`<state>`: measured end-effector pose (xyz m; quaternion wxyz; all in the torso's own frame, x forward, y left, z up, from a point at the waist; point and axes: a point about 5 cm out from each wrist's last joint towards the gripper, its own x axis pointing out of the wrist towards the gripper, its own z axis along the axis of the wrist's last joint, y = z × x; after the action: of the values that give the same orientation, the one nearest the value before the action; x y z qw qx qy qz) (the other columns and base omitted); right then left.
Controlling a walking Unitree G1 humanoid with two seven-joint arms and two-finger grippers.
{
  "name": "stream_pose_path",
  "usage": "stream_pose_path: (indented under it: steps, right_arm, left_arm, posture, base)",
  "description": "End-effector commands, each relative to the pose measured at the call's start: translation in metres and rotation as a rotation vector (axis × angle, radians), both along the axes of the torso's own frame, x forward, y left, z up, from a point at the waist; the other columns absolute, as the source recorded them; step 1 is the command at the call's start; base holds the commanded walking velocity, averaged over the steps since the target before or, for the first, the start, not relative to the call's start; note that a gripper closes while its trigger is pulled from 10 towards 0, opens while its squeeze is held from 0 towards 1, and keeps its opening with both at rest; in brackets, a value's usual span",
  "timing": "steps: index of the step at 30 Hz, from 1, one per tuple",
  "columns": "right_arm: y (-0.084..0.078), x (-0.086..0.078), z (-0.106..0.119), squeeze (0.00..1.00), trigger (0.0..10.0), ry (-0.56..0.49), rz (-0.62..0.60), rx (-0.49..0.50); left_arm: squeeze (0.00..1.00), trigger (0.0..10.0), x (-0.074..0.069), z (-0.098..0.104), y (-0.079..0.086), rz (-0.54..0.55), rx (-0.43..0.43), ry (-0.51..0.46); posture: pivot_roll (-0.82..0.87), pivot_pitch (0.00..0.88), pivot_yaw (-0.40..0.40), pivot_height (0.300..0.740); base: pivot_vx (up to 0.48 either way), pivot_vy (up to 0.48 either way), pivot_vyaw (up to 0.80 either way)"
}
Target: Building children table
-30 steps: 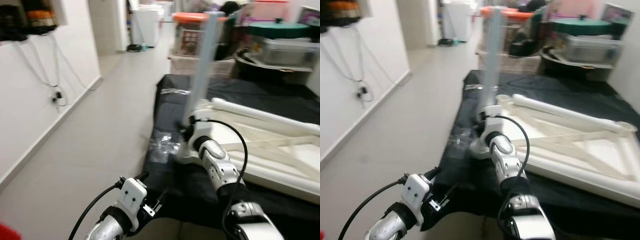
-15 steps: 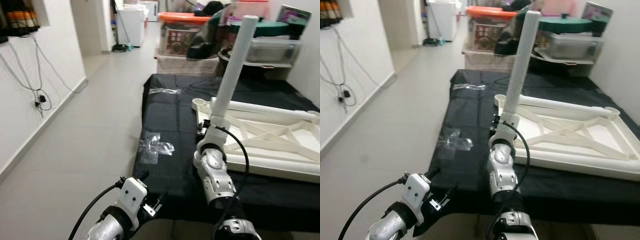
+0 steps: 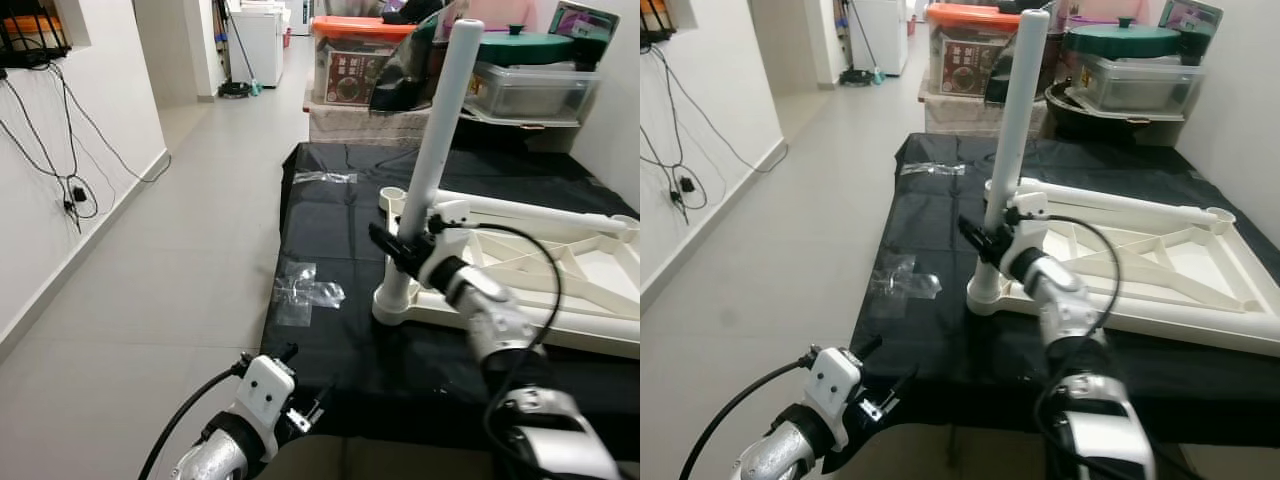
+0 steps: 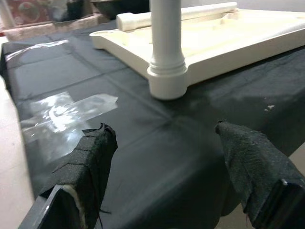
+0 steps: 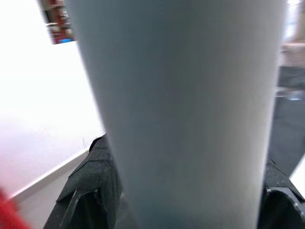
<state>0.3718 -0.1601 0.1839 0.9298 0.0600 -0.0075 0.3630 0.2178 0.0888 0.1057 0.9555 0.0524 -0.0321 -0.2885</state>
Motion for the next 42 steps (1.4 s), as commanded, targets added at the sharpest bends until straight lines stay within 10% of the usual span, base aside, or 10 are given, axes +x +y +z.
stream_pose_path:
  steps: [1, 4, 8, 24, 34, 35, 36, 39, 40, 42]
  right_arm:
    - [0.024, -0.007, -0.003, 0.0, 10.0, 0.015, 0.2, -0.003]
    - [0.039, -0.015, -0.01, 0.0, 10.0, 0.03, 0.406, -0.062]
    - [0.047, -0.018, -0.019, 0.0, 0.0, 0.05, 0.513, -0.093]
    - [-0.038, -0.004, -0.043, 0.0, 0.0, 0.128, -1.122, -0.177]
    - [-0.004, -0.013, -0.037, 0.0, 0.4, 0.087, -1.172, -0.052]
    - [0.006, -0.009, -0.035, 0.0, 10.0, 0.059, -1.106, -0.03]
    - [0.017, -0.005, -0.031, 1.0, 10.0, 0.019, -1.005, -0.003]
    - [0.03, -0.001, -0.023, 1.0, 10.0, -0.059, -0.876, 0.018]
    - [0.029, 0.002, -0.02, 0.0, 10.0, -0.071, -0.815, 0.031]
    - [0.028, 0.003, -0.018, 0.0, 10.0, -0.075, -0.783, 0.037]
  left_arm:
    - [0.0, 10.0, -0.001, -0.004, 0.0, -0.007, 0.007, 0.009]
    - [0.0, 10.0, -0.001, -0.004, -0.001, -0.007, 0.013, 0.006]
    - [0.0, 10.0, -0.001, -0.005, 0.0, 0.0, 0.013, 0.004]
    - [0.0, 10.0, -0.001, -0.004, 0.0, -0.006, 0.008, 0.009]
    - [0.0, 10.0, -0.001, -0.003, -0.001, -0.003, 0.007, 0.005]
    - [0.0, 10.0, -0.001, -0.004, -0.001, -0.003, 0.008, 0.005]
    - [0.0, 10.0, -0.001, -0.004, -0.002, -0.005, 0.009, 0.006]
    - [0.0, 10.0, -0.003, -0.006, -0.002, -0.009, 0.01, 0.009]
    - [0.0, 10.0, -0.003, -0.007, -0.002, -0.011, 0.01, 0.012]
    - [0.0, 10.0, -0.004, -0.008, -0.003, -0.012, 0.011, 0.015]
  posture:
    - [0.09, 0.0, -0.052, 0.74]
    - [0.11, 0.0, -0.064, 0.74]
    - [0.11, 0.0, -0.064, 0.74]
    - [0.09, 0.0, -0.049, 0.74]
    - [0.09, 0.0, -0.057, 0.74]
    - [0.09, 0.0, -0.058, 0.74]
    - [0.09, 0.0, -0.056, 0.74]
    - [0.09, 0.0, -0.058, 0.74]
    - [0.09, 0.0, -0.057, 0.74]
    - [0.09, 0.0, -0.057, 0.74]
  base:
    - [0.0, 0.0, 0.0]
    - [0.0, 0.0, 0.0]
    - [0.0, 0.0, 0.0]
    - [0.0, 0.0, 0.0]
    - [0.0, 0.0, 0.0]
    - [0.0, 0.0, 0.0]
    - [0.0, 0.0, 0.0]
    - [0.0, 0.0, 0.0]
    - [0.0, 0.0, 0.0]
    - [0.0, 0.0, 0.0]
